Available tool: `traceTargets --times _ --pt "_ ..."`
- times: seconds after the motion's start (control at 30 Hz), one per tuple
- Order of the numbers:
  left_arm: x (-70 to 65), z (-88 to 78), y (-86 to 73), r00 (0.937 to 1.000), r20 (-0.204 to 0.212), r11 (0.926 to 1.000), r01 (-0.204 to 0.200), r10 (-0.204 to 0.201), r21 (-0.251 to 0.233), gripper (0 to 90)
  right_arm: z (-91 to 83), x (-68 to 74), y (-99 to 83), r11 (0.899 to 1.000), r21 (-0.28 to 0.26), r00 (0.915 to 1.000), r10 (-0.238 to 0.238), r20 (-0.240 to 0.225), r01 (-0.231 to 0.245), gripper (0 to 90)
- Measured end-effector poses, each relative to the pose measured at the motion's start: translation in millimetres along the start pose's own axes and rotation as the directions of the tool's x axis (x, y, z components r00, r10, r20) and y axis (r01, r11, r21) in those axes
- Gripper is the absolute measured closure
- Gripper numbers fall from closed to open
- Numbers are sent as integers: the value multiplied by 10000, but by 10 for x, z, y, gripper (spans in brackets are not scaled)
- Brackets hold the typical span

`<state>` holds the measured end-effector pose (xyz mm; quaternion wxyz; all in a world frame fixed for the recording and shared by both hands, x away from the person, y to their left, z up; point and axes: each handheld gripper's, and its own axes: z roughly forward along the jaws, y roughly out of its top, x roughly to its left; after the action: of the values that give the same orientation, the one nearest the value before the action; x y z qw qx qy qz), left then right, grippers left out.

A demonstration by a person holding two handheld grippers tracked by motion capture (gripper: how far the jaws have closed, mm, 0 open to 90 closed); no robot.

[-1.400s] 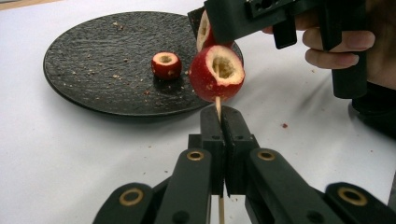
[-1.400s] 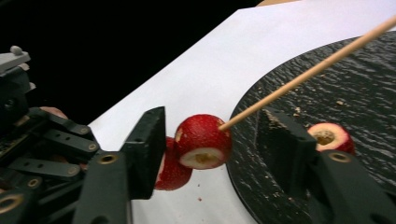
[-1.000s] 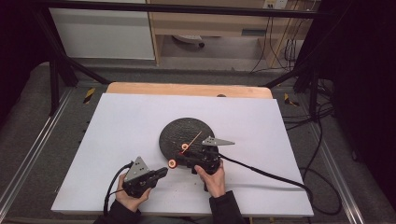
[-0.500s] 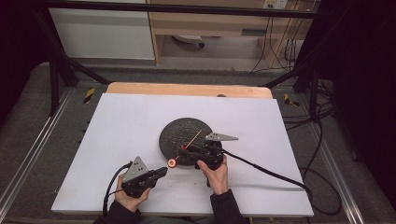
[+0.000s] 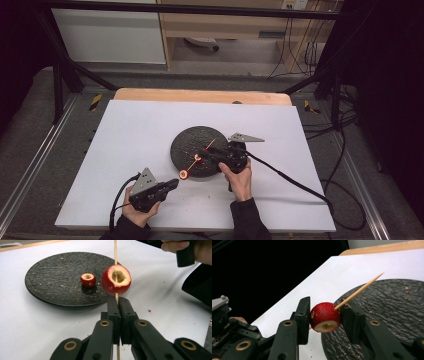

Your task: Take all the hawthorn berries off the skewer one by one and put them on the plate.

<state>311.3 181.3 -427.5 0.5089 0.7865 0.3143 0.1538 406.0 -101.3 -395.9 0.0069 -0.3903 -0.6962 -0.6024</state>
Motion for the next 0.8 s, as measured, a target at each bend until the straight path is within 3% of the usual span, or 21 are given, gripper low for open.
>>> traceTargets --times 0.8 --pt "0 -3 -6 10000 18 10000 -40 39 53 883 -271 -223 453 9988 -487 9951 62 991 -14 624"
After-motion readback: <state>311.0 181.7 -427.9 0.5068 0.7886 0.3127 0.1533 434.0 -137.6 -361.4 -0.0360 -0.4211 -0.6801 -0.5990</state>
